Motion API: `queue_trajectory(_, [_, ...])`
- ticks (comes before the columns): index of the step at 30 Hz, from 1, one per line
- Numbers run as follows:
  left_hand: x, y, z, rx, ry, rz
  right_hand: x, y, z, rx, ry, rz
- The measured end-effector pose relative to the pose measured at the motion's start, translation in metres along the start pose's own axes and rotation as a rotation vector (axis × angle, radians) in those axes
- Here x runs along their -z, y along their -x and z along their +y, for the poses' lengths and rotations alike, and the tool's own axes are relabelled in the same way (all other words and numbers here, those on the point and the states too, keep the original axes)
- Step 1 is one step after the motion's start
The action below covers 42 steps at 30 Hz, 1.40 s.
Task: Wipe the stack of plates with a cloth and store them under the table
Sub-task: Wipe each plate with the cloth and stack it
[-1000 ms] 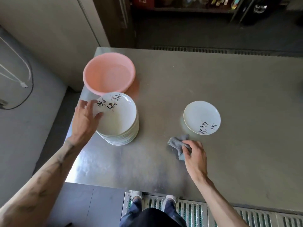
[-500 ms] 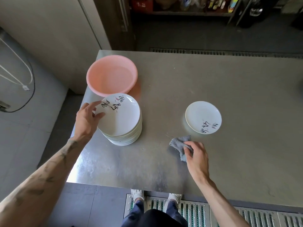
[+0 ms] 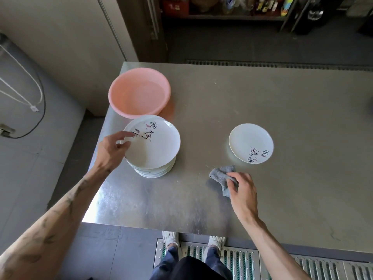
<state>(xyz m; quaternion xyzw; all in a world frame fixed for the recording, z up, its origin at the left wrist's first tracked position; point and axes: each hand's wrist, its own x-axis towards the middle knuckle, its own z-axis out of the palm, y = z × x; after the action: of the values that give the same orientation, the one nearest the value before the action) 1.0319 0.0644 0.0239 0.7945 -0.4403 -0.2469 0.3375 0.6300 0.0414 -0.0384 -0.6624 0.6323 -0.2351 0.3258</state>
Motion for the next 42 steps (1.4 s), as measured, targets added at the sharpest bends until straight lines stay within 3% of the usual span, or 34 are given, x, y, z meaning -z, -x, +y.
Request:
queue_trajectory(8, [-0.064, 0.034, 0.042, -0.061, 0.222, -0.071, 0.021, -0.007, -0.001, -0.003, -0.017, 0.068])
queue_trajectory(13, [-0.119, 0.061, 0.049, -0.083, 0.205, -0.11, 0.043, -0.013, 0.013, -0.032, -0.003, 0.117])
queue_trajectory(19, [-0.171, 0.088, 0.02, -0.157, 0.027, -0.165, 0.045, -0.016, 0.031, -0.072, 0.02, 0.13])
queue_trajectory(25, [-0.211, 0.098, -0.006, -0.042, 0.063, -0.194, -0.001, -0.006, 0.034, -0.03, 0.058, -0.019])
queue_trajectory(28, [-0.223, 0.098, -0.015, -0.083, 0.046, -0.23, -0.028, -0.003, 0.033, -0.048, 0.101, -0.081])
queue_trajectory(33, [-0.222, 0.105, -0.032, -0.318, -0.263, -0.341, -0.054, -0.008, 0.035, -0.012, 0.299, -0.209])
queue_trajectory(36, [-0.221, 0.11, -0.038, -0.357, -0.325, -0.374, -0.065, -0.017, 0.029, -0.023, 0.345, -0.197])
queue_trajectory(42, [-0.217, 0.11, -0.043, -0.427, -0.399, -0.367, -0.082, -0.013, 0.031, 0.24, 0.389, -0.28])
